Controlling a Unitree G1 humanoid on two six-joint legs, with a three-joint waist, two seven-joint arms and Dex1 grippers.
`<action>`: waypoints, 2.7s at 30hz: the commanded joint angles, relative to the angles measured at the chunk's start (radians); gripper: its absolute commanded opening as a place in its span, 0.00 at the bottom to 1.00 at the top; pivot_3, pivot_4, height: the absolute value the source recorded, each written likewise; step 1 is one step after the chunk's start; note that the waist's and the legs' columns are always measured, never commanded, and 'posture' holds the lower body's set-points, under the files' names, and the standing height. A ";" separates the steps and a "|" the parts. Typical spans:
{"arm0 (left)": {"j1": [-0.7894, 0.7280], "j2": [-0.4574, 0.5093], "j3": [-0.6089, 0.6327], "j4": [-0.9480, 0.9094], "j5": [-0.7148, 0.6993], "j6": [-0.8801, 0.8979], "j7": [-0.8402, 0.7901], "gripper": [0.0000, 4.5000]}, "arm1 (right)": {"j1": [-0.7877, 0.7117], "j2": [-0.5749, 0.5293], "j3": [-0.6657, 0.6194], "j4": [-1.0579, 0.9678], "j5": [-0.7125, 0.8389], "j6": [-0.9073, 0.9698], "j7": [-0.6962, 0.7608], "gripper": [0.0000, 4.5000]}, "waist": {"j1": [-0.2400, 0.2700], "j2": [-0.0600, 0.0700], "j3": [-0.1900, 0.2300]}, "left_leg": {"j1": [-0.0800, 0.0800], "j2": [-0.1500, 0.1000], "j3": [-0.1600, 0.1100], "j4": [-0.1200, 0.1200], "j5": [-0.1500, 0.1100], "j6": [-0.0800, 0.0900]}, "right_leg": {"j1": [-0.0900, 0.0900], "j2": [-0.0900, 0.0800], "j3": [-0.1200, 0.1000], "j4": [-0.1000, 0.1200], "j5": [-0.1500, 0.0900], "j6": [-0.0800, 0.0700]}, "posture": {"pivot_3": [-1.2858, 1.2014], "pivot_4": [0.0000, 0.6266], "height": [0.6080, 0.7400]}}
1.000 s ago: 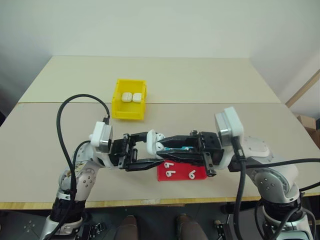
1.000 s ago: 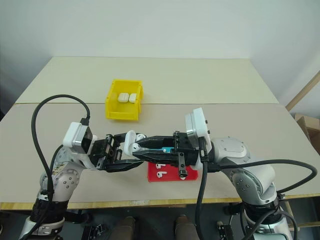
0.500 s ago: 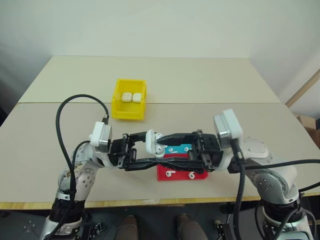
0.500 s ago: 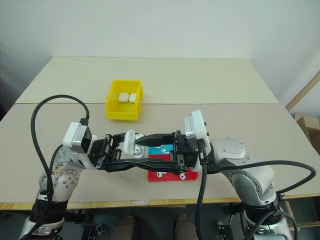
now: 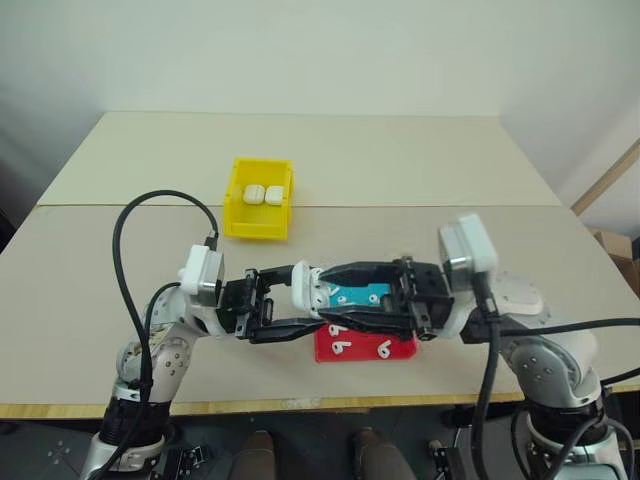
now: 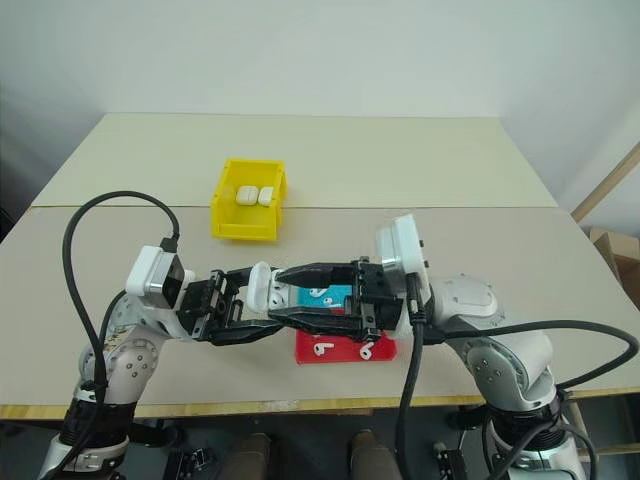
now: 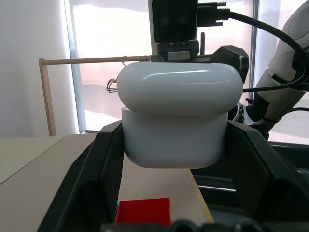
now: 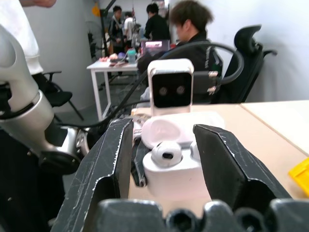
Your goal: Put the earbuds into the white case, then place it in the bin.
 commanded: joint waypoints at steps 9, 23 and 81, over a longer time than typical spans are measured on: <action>0.001 -0.005 0.010 -0.022 -0.013 -0.021 -0.003 0.63 | -0.202 -0.093 -0.106 0.100 0.028 -0.022 0.044 0.47 | -0.002 0.000 0.000 | 0.000 0.000 0.000 0.000 0.000 0.000 | 0.000 0.000 0.000 0.000 0.000 0.000 | 0.52 0.24 1.00; -0.003 -0.011 0.002 -0.023 -0.009 -0.018 0.000 0.63 | -0.636 -0.237 0.161 0.257 -0.184 0.061 0.257 0.01 | -0.002 0.001 0.000 | -0.001 0.000 0.000 0.000 0.000 0.000 | -0.001 0.000 -0.001 0.000 0.000 0.000 | 0.52 0.24 1.00; -0.014 -0.026 0.004 0.000 0.002 -0.028 -0.010 0.63 | -0.736 -0.248 0.256 0.391 -0.438 -0.080 0.606 0.01 | -0.001 0.001 0.001 | -0.001 0.000 -0.001 0.000 0.000 0.000 | -0.001 0.000 -0.002 0.000 0.000 0.000 | 0.52 0.24 1.00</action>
